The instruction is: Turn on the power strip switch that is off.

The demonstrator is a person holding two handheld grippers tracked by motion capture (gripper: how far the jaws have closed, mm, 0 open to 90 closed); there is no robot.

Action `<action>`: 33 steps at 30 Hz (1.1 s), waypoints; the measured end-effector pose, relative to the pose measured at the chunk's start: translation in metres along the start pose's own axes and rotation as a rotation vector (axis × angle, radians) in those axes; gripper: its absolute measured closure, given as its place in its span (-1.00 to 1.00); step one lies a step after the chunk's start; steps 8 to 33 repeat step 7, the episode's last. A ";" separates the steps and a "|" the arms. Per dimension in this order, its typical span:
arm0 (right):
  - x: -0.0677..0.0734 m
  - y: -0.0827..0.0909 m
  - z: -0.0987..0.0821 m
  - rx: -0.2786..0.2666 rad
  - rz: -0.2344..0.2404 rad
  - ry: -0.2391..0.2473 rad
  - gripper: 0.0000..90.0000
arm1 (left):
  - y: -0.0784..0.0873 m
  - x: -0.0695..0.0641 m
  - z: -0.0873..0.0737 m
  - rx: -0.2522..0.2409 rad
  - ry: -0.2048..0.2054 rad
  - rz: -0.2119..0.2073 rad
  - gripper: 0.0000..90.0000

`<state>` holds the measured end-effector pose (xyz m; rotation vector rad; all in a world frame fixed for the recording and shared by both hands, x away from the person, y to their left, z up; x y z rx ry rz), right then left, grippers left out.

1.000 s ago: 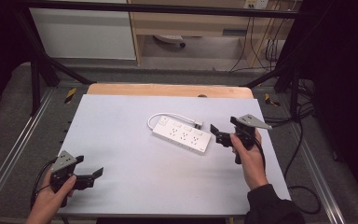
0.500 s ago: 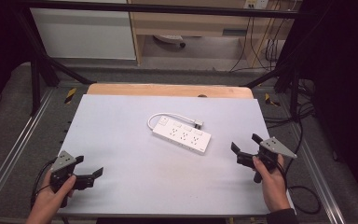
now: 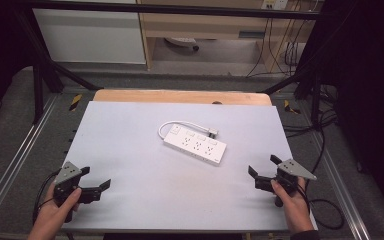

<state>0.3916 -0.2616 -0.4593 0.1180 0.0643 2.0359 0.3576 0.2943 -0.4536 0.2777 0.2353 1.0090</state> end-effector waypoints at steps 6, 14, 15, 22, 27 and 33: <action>0.011 -0.005 -0.012 0.056 0.042 0.031 -0.92 | 0.000 0.000 0.000 -0.001 -0.002 -0.001 -0.84; 0.013 -0.005 -0.013 0.068 0.047 0.038 -0.92 | 0.000 -0.001 0.000 -0.001 -0.002 -0.001 -0.84; 0.013 -0.005 -0.013 0.068 0.047 0.038 -0.92 | 0.000 -0.001 0.000 -0.001 -0.002 -0.001 -0.84; 0.013 -0.005 -0.013 0.068 0.047 0.038 -0.92 | 0.000 -0.001 0.000 -0.001 -0.002 -0.001 -0.84; 0.013 -0.005 -0.013 0.068 0.047 0.038 -0.92 | 0.000 -0.001 0.000 -0.001 -0.002 -0.001 -0.84; 0.013 -0.005 -0.013 0.068 0.047 0.038 -0.92 | 0.000 -0.001 0.000 -0.001 -0.002 -0.001 -0.84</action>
Point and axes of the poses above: each handheld gripper's, and its own axes: y roughly backward along the jaws, z roughly out of its top, x roughly to its left, the point moved 5 cm from there along -y, roughly forward along the jaws, and after that the axes turned 13 degrees about -x, right-handed, at the moved point
